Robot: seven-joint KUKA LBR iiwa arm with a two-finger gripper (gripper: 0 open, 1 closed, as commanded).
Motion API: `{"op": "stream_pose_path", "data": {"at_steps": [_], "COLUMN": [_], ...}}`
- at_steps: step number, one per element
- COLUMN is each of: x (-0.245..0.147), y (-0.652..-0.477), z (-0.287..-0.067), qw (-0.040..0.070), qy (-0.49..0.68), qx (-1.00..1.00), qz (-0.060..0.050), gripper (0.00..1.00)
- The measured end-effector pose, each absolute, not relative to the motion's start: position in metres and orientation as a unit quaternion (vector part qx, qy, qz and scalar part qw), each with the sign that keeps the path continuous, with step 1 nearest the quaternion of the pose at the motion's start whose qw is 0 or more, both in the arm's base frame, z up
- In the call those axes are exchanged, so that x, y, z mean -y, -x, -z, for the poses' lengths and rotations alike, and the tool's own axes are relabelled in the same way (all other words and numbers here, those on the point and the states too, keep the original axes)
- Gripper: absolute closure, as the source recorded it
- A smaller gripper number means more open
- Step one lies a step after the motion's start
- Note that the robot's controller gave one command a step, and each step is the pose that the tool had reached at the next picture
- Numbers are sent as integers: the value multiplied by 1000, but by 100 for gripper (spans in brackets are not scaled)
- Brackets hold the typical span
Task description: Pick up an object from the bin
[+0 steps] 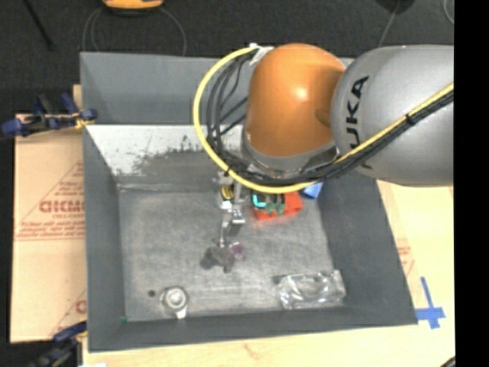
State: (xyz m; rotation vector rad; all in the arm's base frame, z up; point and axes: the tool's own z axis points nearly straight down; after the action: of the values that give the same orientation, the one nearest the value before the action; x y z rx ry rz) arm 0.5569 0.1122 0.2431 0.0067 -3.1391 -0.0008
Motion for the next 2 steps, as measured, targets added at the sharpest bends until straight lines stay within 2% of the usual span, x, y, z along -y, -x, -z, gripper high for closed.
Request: {"op": "stream_pose_path", "data": {"at_steps": [1,2], "x": [-87,-61], "y": [-472,-506], "z": [-173,-95], "qw": [4,1], "qy": [-64,15], "qx": [998,1000], "qz": [-1,0], "gripper": [0,0]}}
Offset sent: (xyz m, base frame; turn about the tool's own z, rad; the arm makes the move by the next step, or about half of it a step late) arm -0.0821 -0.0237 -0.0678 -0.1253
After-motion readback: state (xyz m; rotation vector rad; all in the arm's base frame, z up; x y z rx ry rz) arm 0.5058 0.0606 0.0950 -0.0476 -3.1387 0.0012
